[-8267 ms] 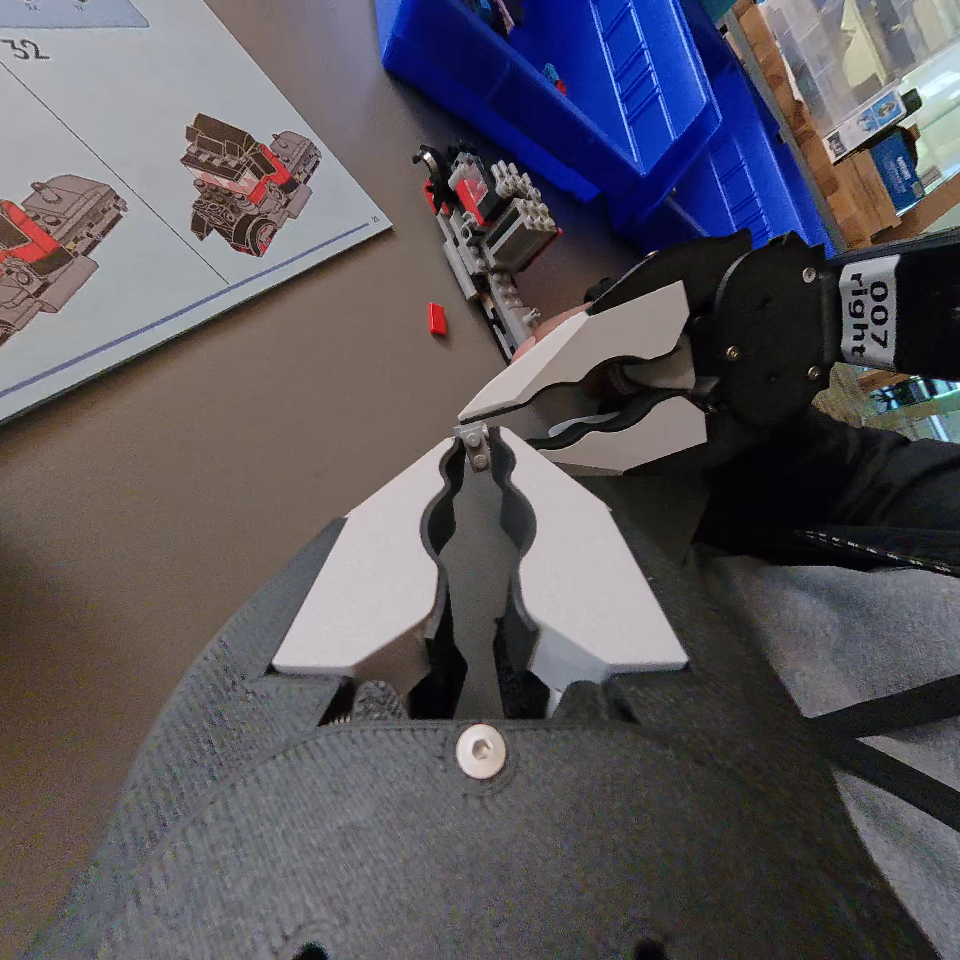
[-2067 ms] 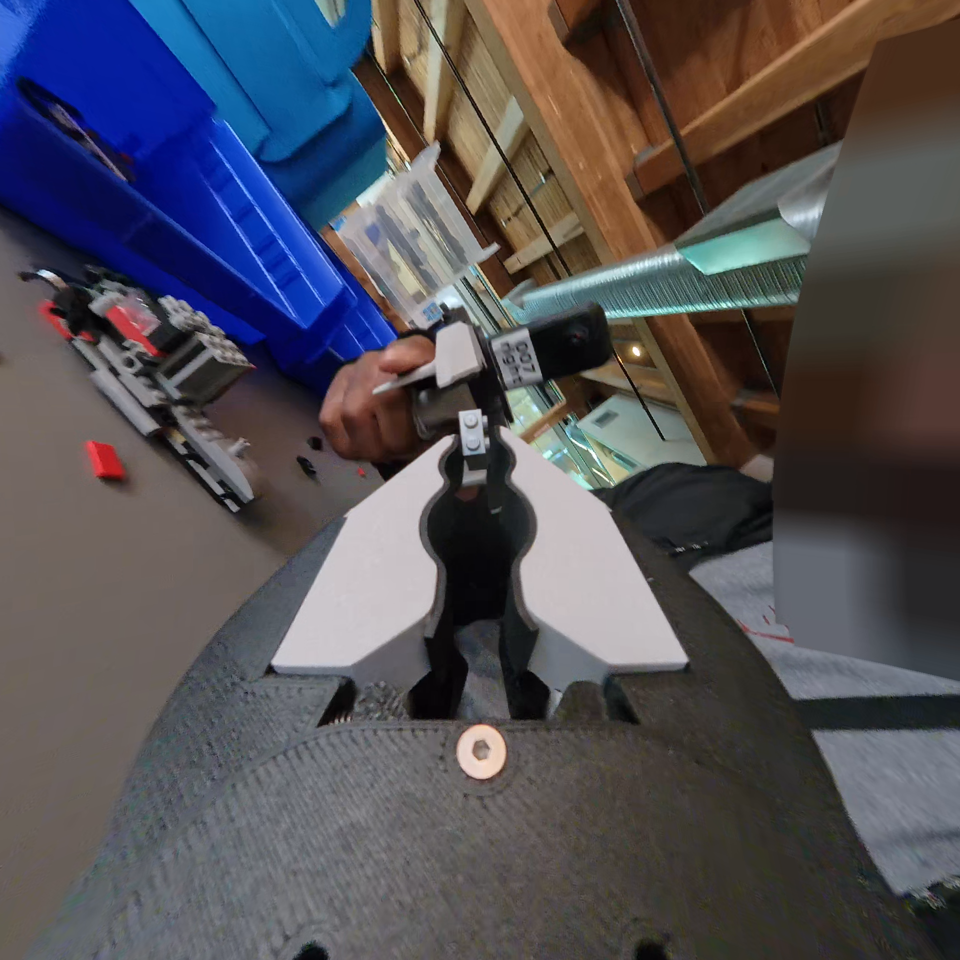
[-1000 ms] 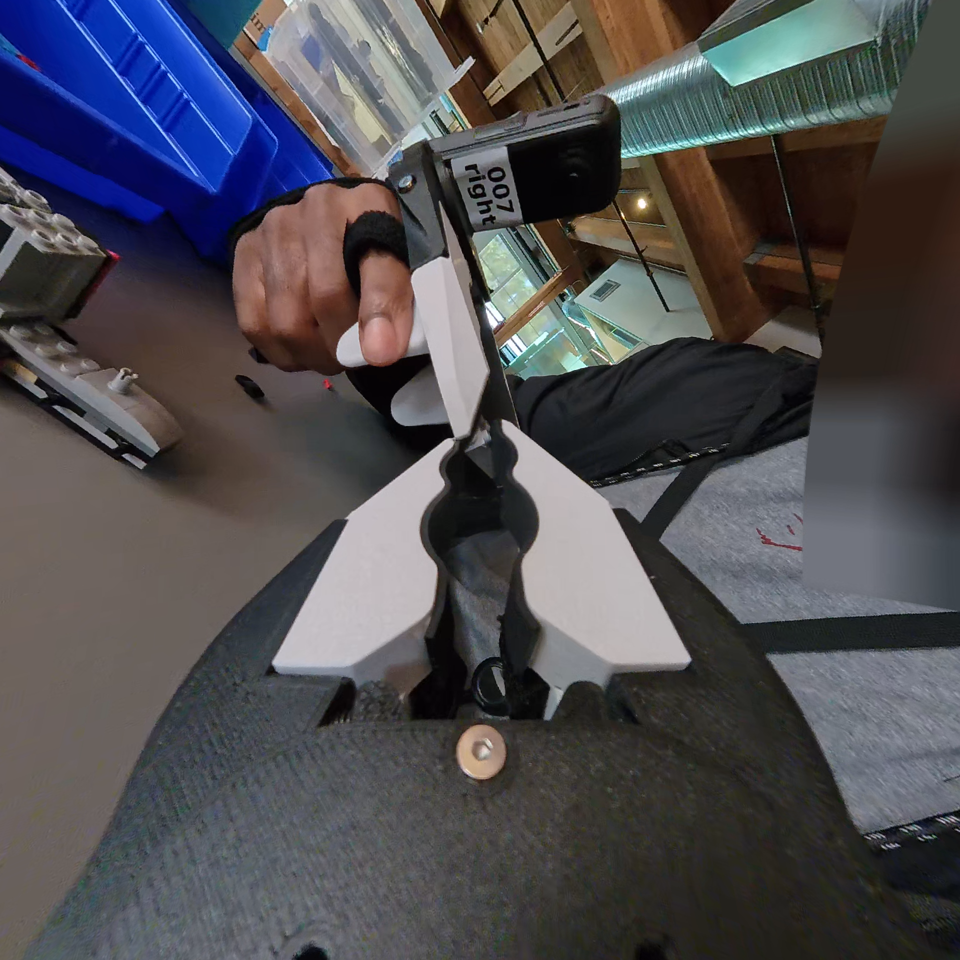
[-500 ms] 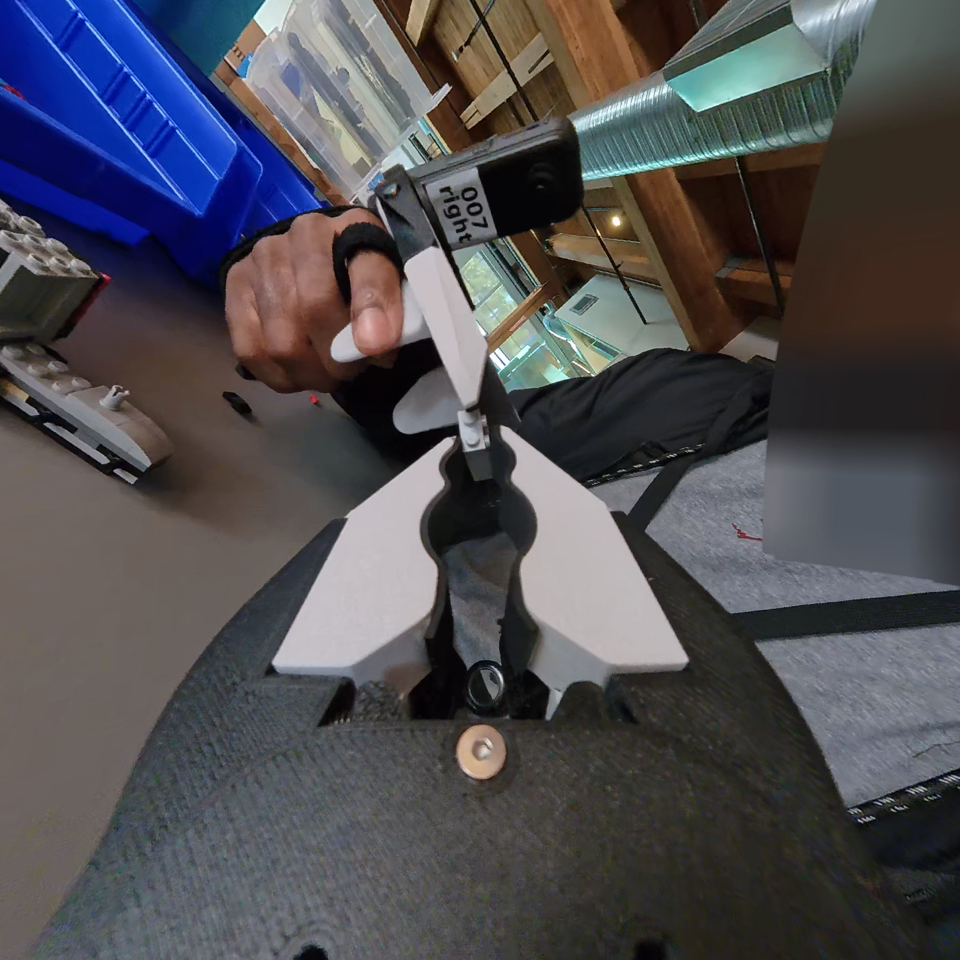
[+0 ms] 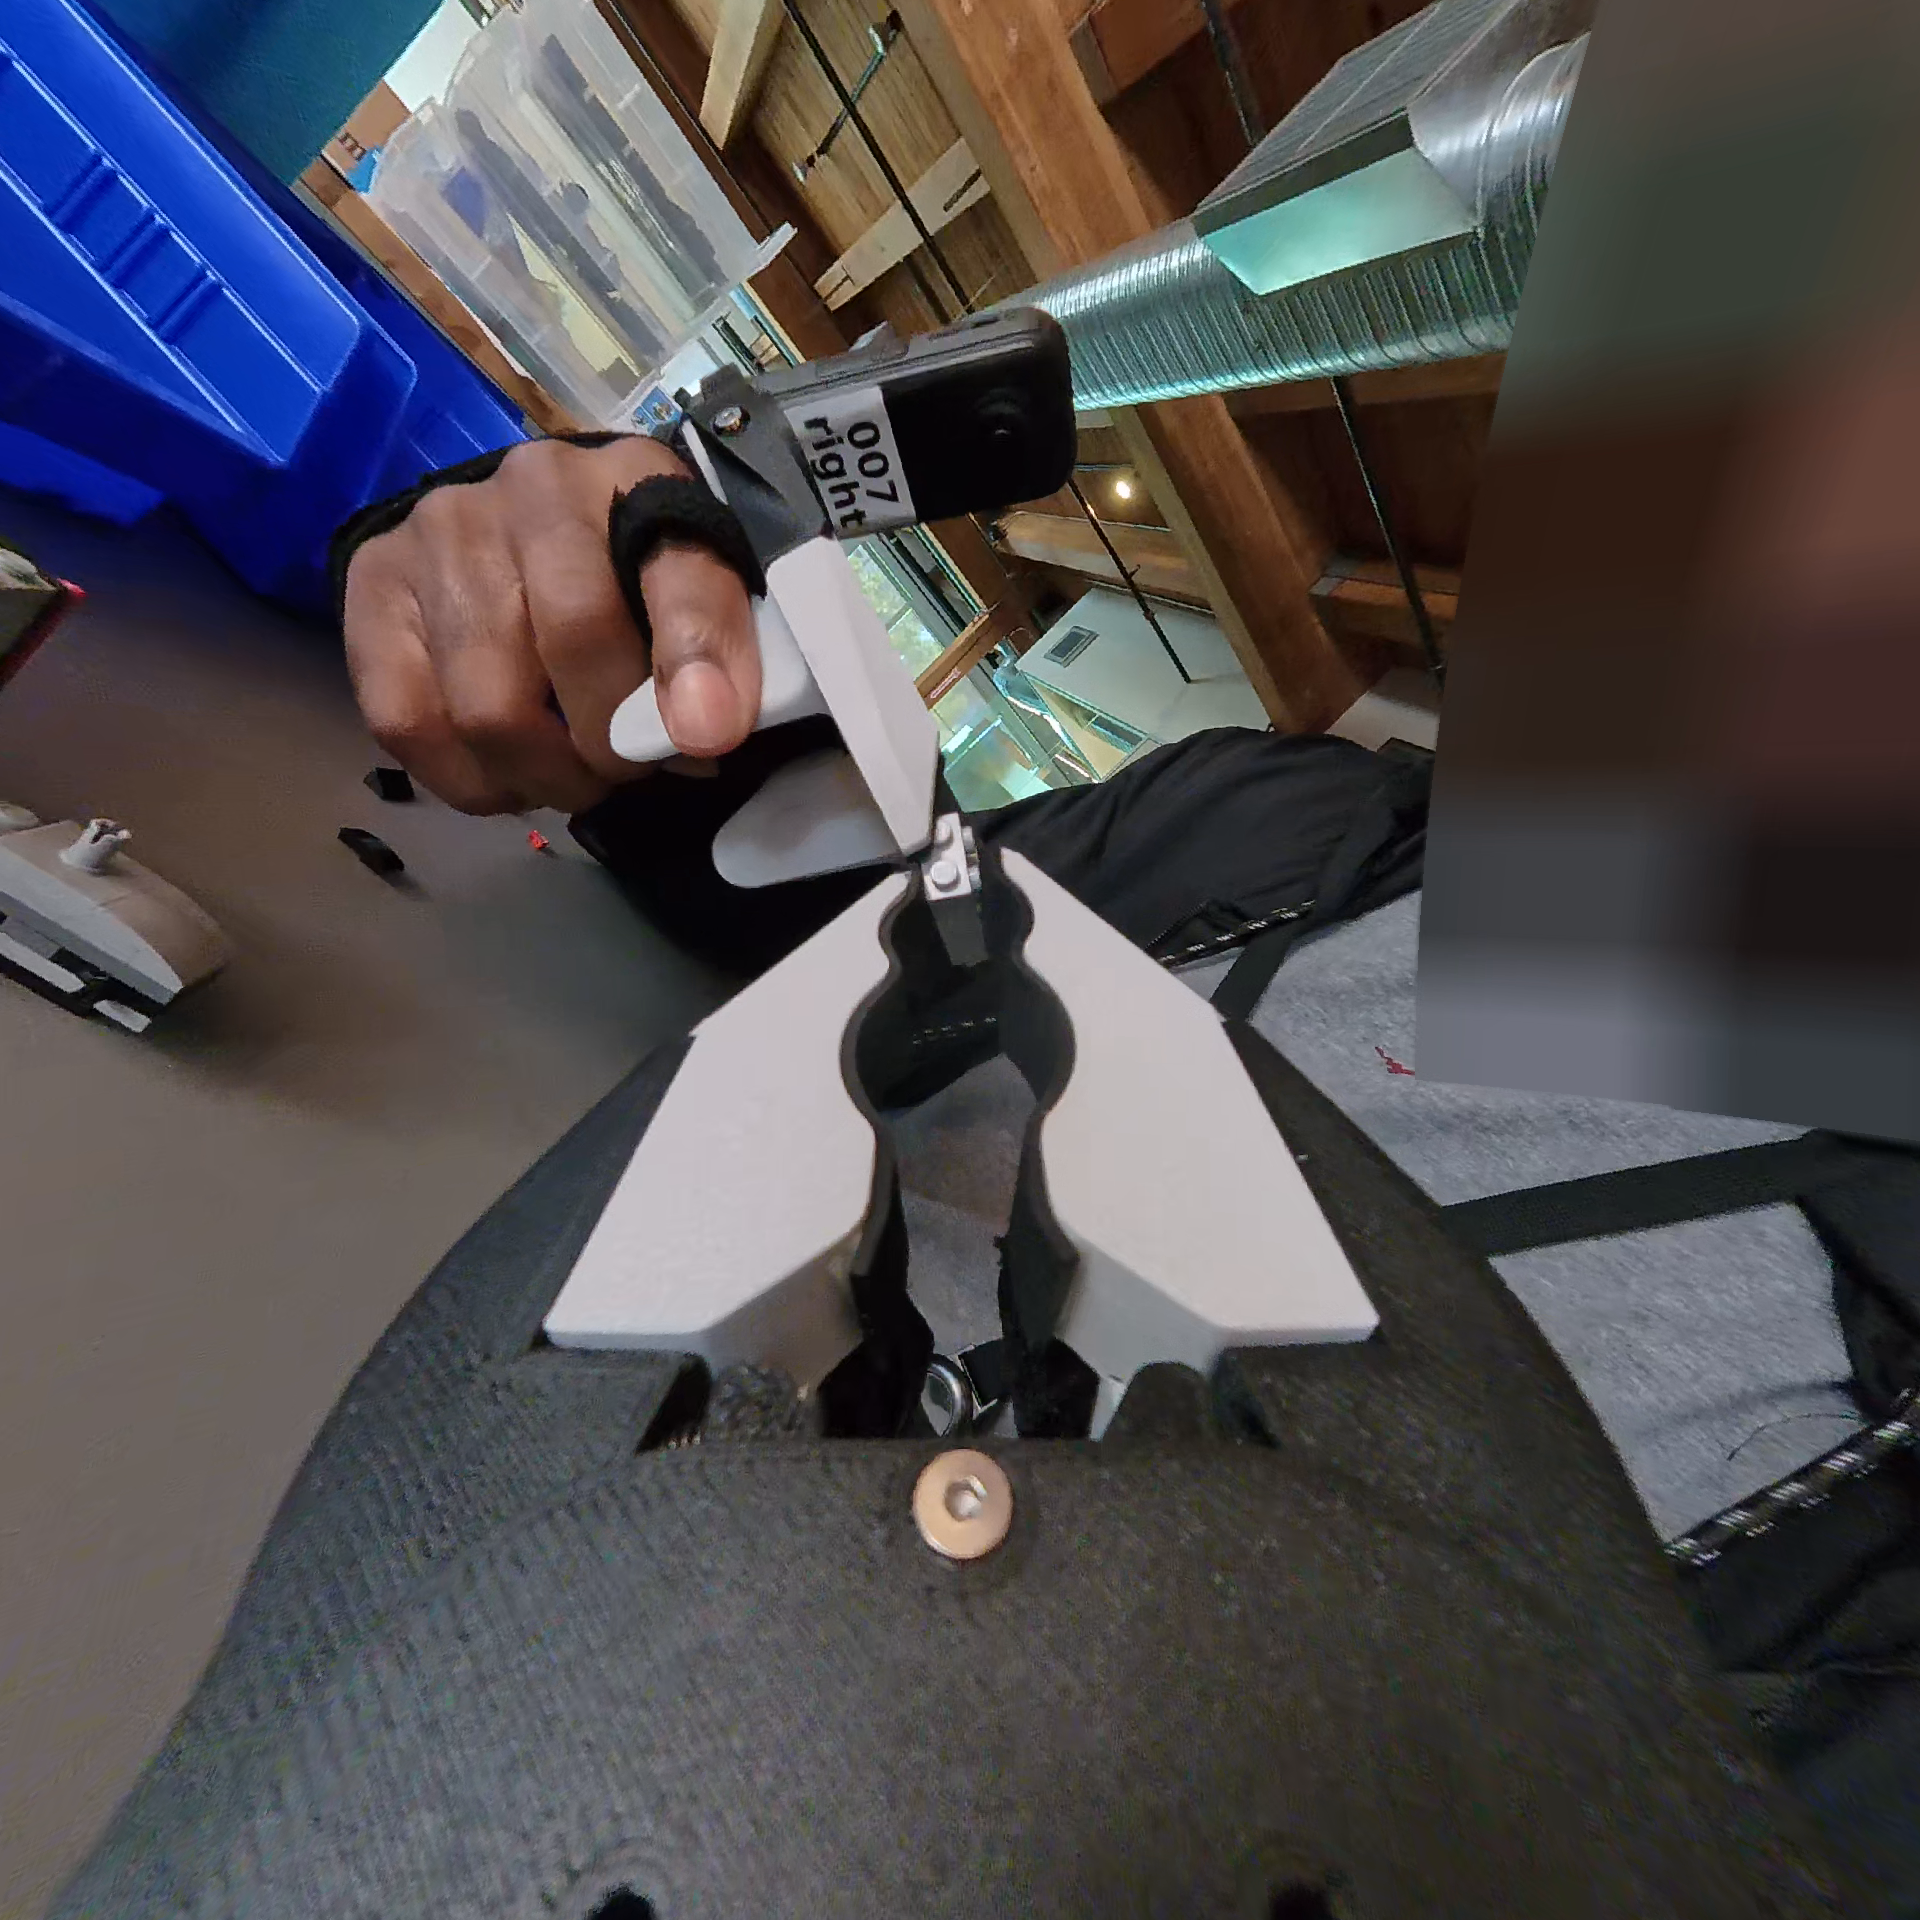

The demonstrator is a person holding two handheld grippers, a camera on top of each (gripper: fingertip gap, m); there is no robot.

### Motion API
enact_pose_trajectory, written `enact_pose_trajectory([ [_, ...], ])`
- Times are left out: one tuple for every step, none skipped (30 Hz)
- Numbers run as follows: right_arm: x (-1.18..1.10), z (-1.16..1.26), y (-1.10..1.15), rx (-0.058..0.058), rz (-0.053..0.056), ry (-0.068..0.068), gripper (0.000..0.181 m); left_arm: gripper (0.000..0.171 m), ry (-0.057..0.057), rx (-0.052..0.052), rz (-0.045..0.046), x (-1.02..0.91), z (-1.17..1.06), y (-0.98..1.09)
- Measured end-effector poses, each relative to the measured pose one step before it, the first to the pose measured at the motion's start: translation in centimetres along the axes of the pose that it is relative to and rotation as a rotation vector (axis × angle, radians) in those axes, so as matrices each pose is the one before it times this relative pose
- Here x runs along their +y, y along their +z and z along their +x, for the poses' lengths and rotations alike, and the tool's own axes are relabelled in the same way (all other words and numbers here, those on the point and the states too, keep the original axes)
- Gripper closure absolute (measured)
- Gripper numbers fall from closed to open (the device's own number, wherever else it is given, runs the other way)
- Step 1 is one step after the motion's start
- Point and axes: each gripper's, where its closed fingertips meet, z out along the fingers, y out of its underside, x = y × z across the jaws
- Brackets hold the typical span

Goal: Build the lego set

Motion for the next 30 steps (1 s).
enact_pose_trajectory([
  [0.061, 0.009, -0.063, -0.0013, -0.0039, -0.0037, 0.147, 0.161, -0.001, -0.0055, 0.0006, -0.002, -0.092, 0.04],
  [0.077, 0.028, -0.058, -0.0003, -0.0025, -0.0035, 0.147, 0.161, -0.0003, -0.0061, -0.00002, -0.003, -0.109, 0.026],
  [0.098, 0.038, -0.042, 0.001, -0.0036, -0.0023, 0.147, 0.161, -0.0011, -0.0069, 0.00081, -0.014, -0.117, 0.0],
  [0.062, 0.054, -0.037, 0.0038, -0.0036, -0.0055, 0.147, 0.161, 0.0005, -0.0054, 0.00254, -0.045, -0.084, 0.008],
  [0.032, 0.012, -0.037, 0.0006, -0.0022, -0.0062, 0.147, 0.161, 0.0008, -0.0032, -0.00068, 0.016, -0.043, 0.027],
  [0.049, 0.029, -0.024, -0.0006, -0.0023, 0.0018, 0.147, 0.161, 0.0, -0.0045, 0.00111, -0.023, -0.07, 0.008],
  [0.063, 0.064, -0.032, 0.0009, -0.0014, 0.0005, 0.147, 0.161, -0.0017, -0.0048, 0.00234, -0.04, -0.093, -0.01],
  [0.074, 0.073, -0.016, 0.0022, -0.0009, 0.0016, 0.147, 0.161, -0.0025, -0.0042, 0.0028, -0.05, -0.092, -0.019],
  [0.027, 0.04, -0.016, 0.0011, 0.0007, 0.0012, 0.147, 0.16, -0.0006, -0.0024, 0.00181, -0.029, -0.041, 0.001],
  [-0.02, -0.001, 0.005, -0.0011, 0.0047, 0.0015, 0.147, 0.16, 0.0023, 0.0008, 0.0002, -0.008, 0.031, -0.001],
  [-0.036, -0.057, 0.038, -0.0062, 0.007, 0.009, 0.147, 0.161, 0.0005, 0.0033, -0.00263, 0.05, 0.06, 0.003],
  [-0.013, 0.024, 0.013, 0.0016, 0.0017, 0.0046, 0.146, 0.161, -0.0013, 0.0002, 0.00291, -0.048, 0.001, -0.042],
  [0.027, 0.163, 0.01, 0.0115, -0.0046, 0.0058, 0.146, 0.161, -0.002, -0.0019, 0.01044, -0.185, -0.055, -0.093],
  [-0.015, 0.125, 0.03, 0.006, -0.0006, 0.0163, 0.146, 0.161, -0.0024, 0.0014, 0.00726, -0.132, 0.001, -0.074],
  [-0.11, 0.141, 0.017, 0.0105, 0.0077, 0.0067, 0.144, 0.161, -0.0003, 0.0041, 0.00467, -0.09, 0.049, -0.068],
  [-0.127, 0.239, 0.008, 0.0223, 0.0096, -0.0014, 0.138, 0.161, -0.0019, 0.0071, 0.00244, -0.049, 0.092, -0.067],
  [-0.072, -0.035, -0.004, 0.0013, 0.0032, -0.0034, 0.131, 0.161, -0.0025, -0.0019, -0.00012, -0.003, -0.035, -0.015],
  [-0.099, -0.003, -0.017, 0.0, 0.0032, 0.0019, 0.129, 0.161, -0.0008, 0.0001, -0.00245, 0.041, 0.002, 0.012],
  [-0.066, 0.011, -0.018, 0.0001, 0.0031, 0.0, 0.128, 0.161, -0.0007, -0.0008, -0.00442, 0.071, -0.012, 0.039],
  [0.015, 0.009, 0.008, 0.0013, -0.0021, -0.0047, 0.128, 0.161, -0.0027, -0.0016, -0.0062, 0.106, -0.02, 0.043],
  [-0.023, -0.097, 0.019, -0.0041, -0.0002, -0.0052, 0.13, 0.162, -0.0015, -0.0016, -0.00544, 0.102, -0.021, 0.048],
  [-0.055, -0.162, 0.033, -0.0092, 0.0012, -0.0017, 0.135, 0.162, -0.0002, 0.0027, -0.00533, 0.101, 0.058, 0.044],
  [-0.023, -0.196, 0.033, -0.0112, 0.0001, -0.0025, 0.14, 0.161, -0.0023, 0.0, -0.00066, 0.02, -0.011, 0.019],
  [0.033, -0.155, 0.035, -0.0094, -0.003, -0.0017, 0.145, 0.162, -0.0032, -0.0005, 0.00583, -0.08, -0.038, -0.032],
  [0.019, 0.09, -0.004, 0.0061, 0.0005, 0.0009, 0.145, 0.162, -0.0063, -0.0016, 0.00504, -0.071, -0.046, -0.04],
  [0.078, 0.224, -0.063, 0.0115, -0.0001, 0.0027, 0.145, 0.161, -0.0085, -0.0087, 0.01301, -0.191, -0.171, -0.033],
  [0.134, 0.393, -0.112, 0.024, -0.0016, -0.0016, 0.145, 0.161, -0.0153, -0.0121, 0.02698, -0.403, -0.286, -0.101],
  [0.057, 0.393, -0.162, 0.0249, 0.0039, -0.0064, 0.145, 0.159, -0.0205, -0.0098, 0.02837, -0.43, -0.315, -0.138],
  [-0.153, 0.387, -0.219, 0.024, 0.0144, -0.0045, 0.146, 0.154, -0.0169, -0.0055, 0.02328, -0.378, -0.205, -0.142],
  [-0.185, 0.394, -0.216, 0.0249, 0.0125, -0.007, 0.146, 0.152, -0.0106, -0.0004, 0.02026, -0.351, -0.077, -0.131],
])
